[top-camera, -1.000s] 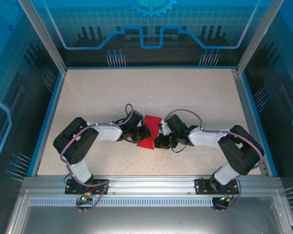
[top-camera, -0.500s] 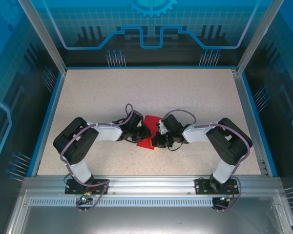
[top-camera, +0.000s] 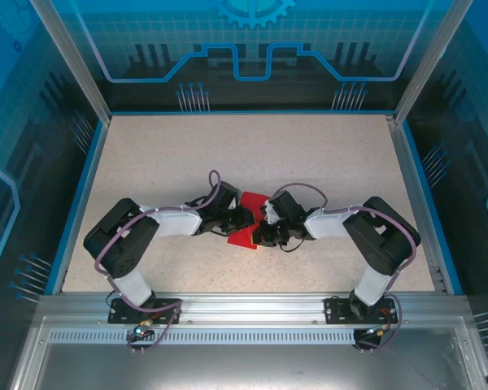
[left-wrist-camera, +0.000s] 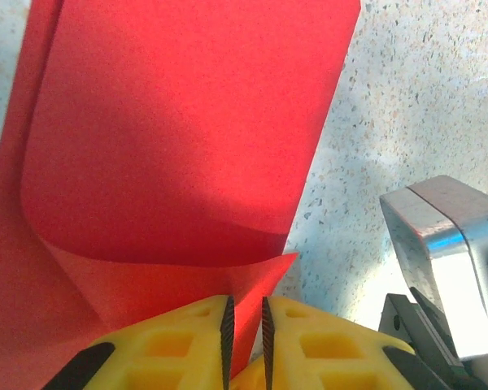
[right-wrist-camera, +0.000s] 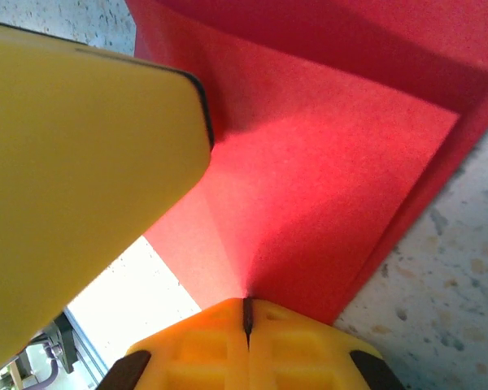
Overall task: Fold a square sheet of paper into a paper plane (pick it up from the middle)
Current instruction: Fold the triangle a second time at the center of the table.
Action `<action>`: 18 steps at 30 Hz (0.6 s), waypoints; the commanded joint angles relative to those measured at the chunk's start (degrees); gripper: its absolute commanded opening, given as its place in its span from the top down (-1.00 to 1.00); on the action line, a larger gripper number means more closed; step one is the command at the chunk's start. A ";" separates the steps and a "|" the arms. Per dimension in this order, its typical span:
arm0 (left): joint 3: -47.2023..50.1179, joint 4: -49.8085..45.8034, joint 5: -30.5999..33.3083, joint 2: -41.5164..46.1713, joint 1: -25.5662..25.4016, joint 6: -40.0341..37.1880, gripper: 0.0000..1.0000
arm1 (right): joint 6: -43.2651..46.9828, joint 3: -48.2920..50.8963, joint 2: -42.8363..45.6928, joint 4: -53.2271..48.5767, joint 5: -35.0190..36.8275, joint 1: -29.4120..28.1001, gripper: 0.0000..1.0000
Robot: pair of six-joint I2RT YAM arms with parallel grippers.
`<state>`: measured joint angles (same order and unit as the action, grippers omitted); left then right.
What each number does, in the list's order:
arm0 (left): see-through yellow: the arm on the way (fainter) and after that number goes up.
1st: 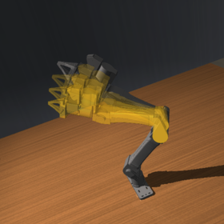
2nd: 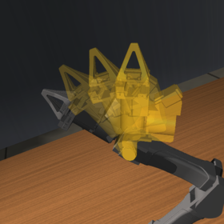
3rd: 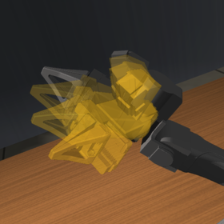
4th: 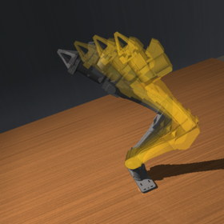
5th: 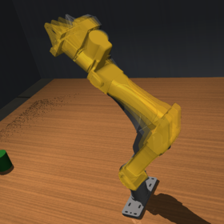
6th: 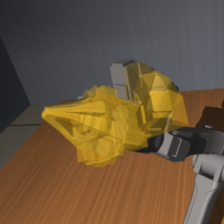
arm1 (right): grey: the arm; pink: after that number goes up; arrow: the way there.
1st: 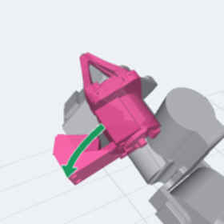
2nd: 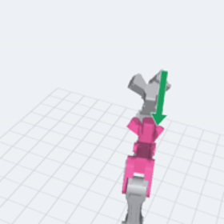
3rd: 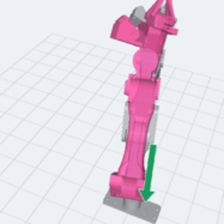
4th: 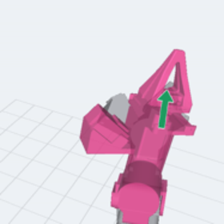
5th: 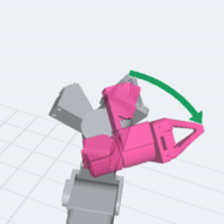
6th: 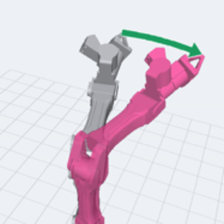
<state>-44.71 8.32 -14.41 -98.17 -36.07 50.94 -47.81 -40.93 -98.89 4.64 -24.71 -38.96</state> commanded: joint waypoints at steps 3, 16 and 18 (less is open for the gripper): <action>1.15 2.00 0.43 -3.22 0.18 0.10 0.60 | 0.80 2.41 -0.68 -5.36 2.99 -0.16 0.97; 1.96 2.58 3.08 -4.13 2.43 -4.07 0.58 | 2.02 2.72 -0.25 -8.77 5.02 0.03 1.00; 1.77 2.92 3.17 -4.30 2.75 -4.73 0.58 | 2.08 2.80 -0.24 -9.02 5.11 0.02 1.00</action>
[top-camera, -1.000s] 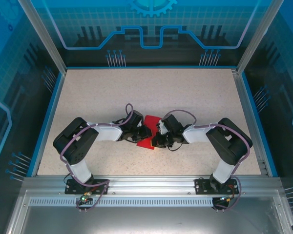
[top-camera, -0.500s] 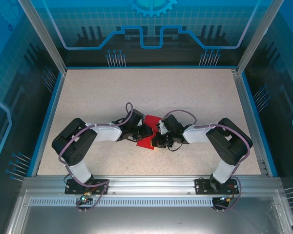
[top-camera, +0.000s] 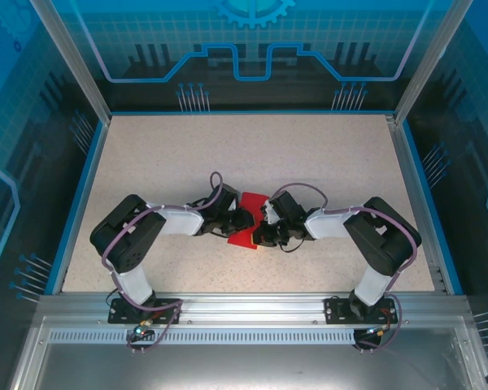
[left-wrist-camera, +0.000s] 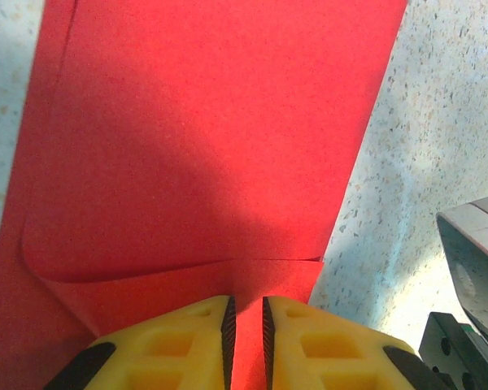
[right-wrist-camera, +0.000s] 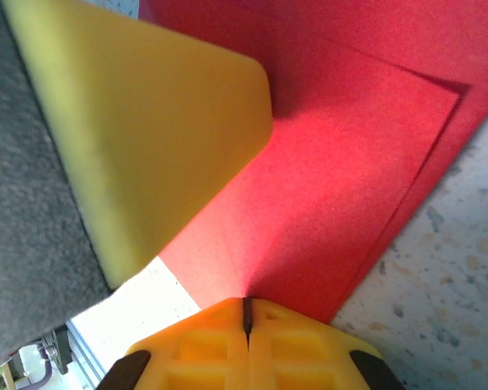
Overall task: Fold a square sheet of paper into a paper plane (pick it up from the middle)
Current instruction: Fold the triangle a second time at the center of the table.
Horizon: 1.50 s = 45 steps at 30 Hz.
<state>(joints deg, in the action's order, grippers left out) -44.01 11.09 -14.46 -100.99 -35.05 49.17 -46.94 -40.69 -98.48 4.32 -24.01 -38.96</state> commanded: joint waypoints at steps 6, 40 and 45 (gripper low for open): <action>1.37 1.52 2.50 -1.94 4.23 -3.77 0.57 | 1.33 2.67 -1.18 -8.27 3.97 0.03 1.00; 1.17 2.58 -3.85 2.98 11.85 -6.92 0.56 | 1.33 1.60 -2.06 -6.57 1.42 0.46 1.00; 2.60 1.90 -5.51 8.59 11.52 -5.46 0.51 | 1.49 0.88 -2.25 -6.53 1.22 0.46 1.00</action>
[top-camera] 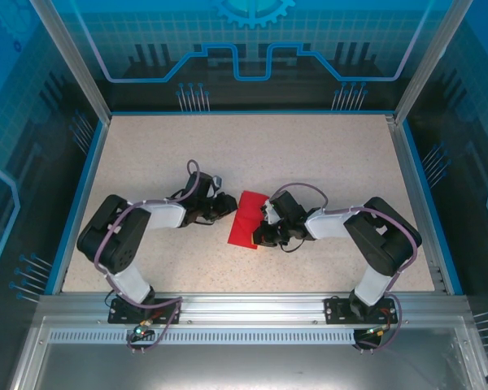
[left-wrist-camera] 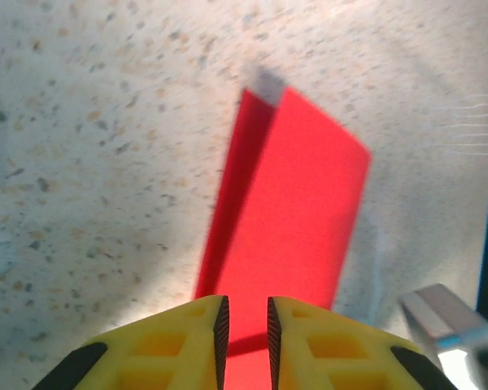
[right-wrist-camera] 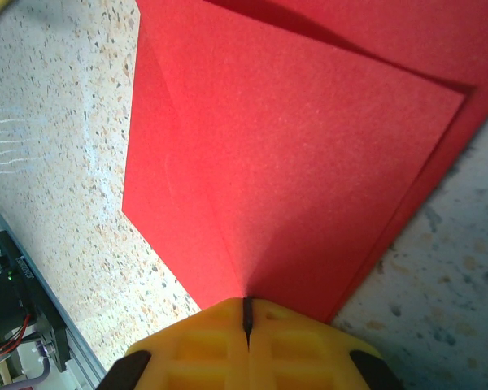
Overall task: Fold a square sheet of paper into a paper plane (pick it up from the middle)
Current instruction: Fold the triangle a second time at the center of the table.
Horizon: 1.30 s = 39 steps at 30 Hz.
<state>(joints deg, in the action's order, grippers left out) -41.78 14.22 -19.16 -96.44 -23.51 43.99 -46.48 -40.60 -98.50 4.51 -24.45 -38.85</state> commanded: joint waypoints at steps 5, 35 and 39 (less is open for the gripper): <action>-0.06 -3.59 -2.09 7.38 -3.15 -1.08 0.49 | 1.15 0.44 -2.24 -6.62 1.49 0.35 1.00; -0.22 -2.68 -3.07 -8.72 -6.05 -2.86 0.68 | 2.18 -7.92 1.36 -10.93 2.15 -1.52 0.99; -0.08 -2.79 -3.08 -8.03 -6.09 -2.71 0.68 | 1.58 -9.48 -1.71 -10.17 2.43 -1.45 0.99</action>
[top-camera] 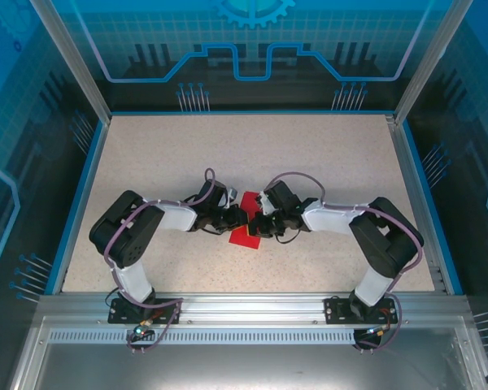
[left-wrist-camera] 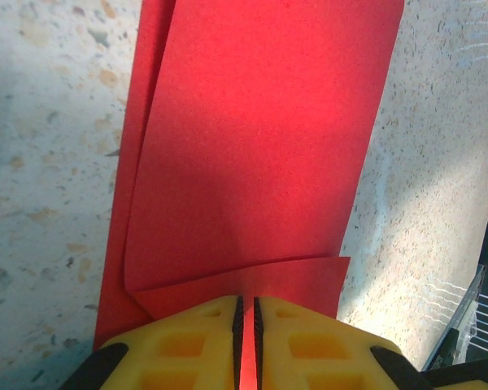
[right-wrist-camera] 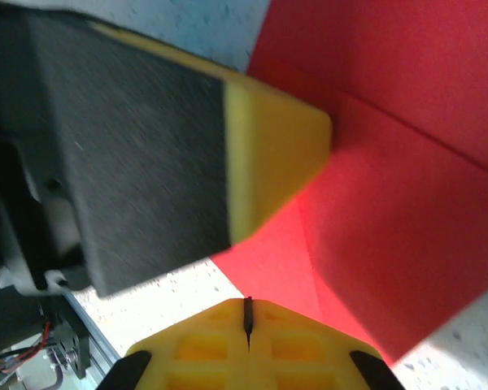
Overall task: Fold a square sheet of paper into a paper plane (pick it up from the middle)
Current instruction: Fold the triangle a second time at the center of the table.
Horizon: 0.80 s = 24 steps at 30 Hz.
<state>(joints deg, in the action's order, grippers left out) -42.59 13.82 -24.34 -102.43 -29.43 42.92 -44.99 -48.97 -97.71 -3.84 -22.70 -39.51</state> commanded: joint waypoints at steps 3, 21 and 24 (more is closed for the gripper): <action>0.66 -2.40 2.01 -1.99 -0.17 -1.54 0.68 | 0.03 -2.86 -5.17 -1.05 -0.54 -0.83 0.99; 0.03 -3.43 2.70 -3.03 -0.15 -1.01 0.69 | 0.22 4.78 -3.49 0.14 -2.59 0.14 0.94; -0.04 -3.88 3.05 -3.03 -0.12 -1.04 0.70 | -0.14 6.50 -4.60 1.11 -2.36 0.46 0.95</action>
<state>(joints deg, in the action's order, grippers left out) -42.72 13.87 -24.32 -102.69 -29.43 43.09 -45.01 -45.32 -100.92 -0.10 -24.29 -39.22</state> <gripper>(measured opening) 0.154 0.042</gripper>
